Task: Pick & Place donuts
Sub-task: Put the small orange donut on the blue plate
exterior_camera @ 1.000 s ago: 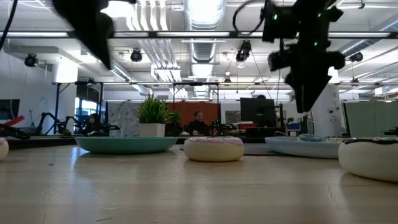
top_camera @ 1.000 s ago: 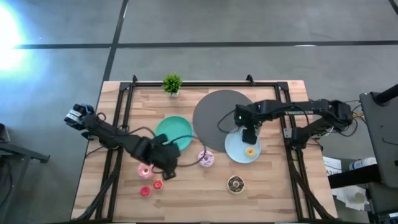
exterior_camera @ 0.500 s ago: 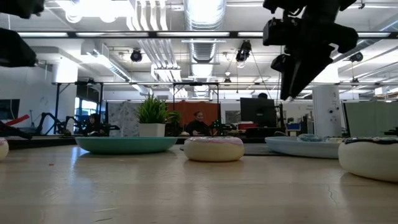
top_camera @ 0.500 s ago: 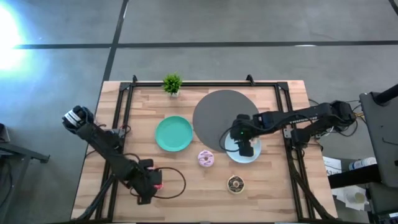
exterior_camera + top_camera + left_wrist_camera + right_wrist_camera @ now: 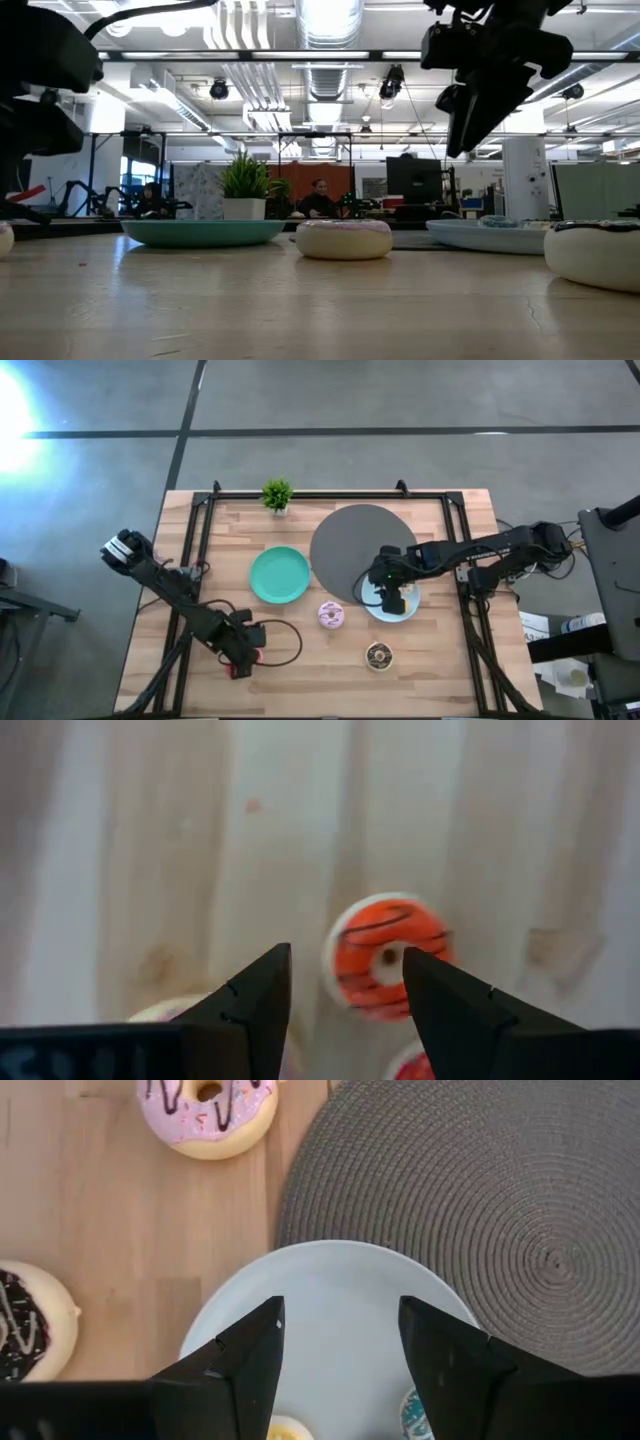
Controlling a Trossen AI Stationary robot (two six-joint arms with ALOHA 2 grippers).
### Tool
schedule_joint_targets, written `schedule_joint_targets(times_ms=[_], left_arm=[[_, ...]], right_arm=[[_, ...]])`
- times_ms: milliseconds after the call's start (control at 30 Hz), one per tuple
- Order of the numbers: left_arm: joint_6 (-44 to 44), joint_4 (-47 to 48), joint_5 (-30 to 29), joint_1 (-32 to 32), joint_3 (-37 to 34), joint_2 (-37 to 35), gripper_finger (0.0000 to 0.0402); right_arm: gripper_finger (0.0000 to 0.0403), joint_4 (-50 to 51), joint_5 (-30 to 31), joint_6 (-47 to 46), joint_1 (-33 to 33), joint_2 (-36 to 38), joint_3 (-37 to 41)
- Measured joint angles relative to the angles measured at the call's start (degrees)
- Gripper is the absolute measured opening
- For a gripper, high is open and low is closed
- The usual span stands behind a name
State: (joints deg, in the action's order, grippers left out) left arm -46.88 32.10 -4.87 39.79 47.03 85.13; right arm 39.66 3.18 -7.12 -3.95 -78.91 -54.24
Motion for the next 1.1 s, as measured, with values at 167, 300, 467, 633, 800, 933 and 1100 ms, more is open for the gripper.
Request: schedule_joint_targets(times_ms=[167, 300, 467, 633, 800, 933, 1100], left_arm=[[0.7, -3.9, 1.3, 0.0, -1.6, 0.0, 0.0152], [0.7, -3.8, 0.9, -0.1, -3.0, 0.0, 0.0131], [0.0, -4.4, 1.0, -0.1, -4.6, 0.0, 0.009], [-0.2, -7.4, 1.3, -0.9, -5.2, 0.0, 0.0029], [-1.4, -7.7, 0.9, -3.2, -3.2, 0.0, 0.0003], [2.1, -7.6, -1.8, -6.5, 0.4, -1.5, 0.0001], [13.2, -4.9, -12.0, -13.4, 6.8, -2.0, 0.0]], right_arm=[[0.019, 0.0, 0.0, -0.5, -0.8, 0.0, 0.0], [0.0189, -0.1, 0.5, -1.2, -0.8, 0.0, 0.0], [0.0189, -0.2, 1.4, -1.5, -0.8, 0.0, 0.0], [0.0189, -0.2, 1.4, -1.5, -0.8, 0.0, 0.0], [0.0189, -0.2, 1.6, -1.7, -0.8, 0.0, -0.5], [0.0189, -0.8, 1.4, -2.1, -0.8, 0.5, -1.6], [0.0189, -1.4, -8.0, -12.3, 0.3, 1.0, -1.4]])
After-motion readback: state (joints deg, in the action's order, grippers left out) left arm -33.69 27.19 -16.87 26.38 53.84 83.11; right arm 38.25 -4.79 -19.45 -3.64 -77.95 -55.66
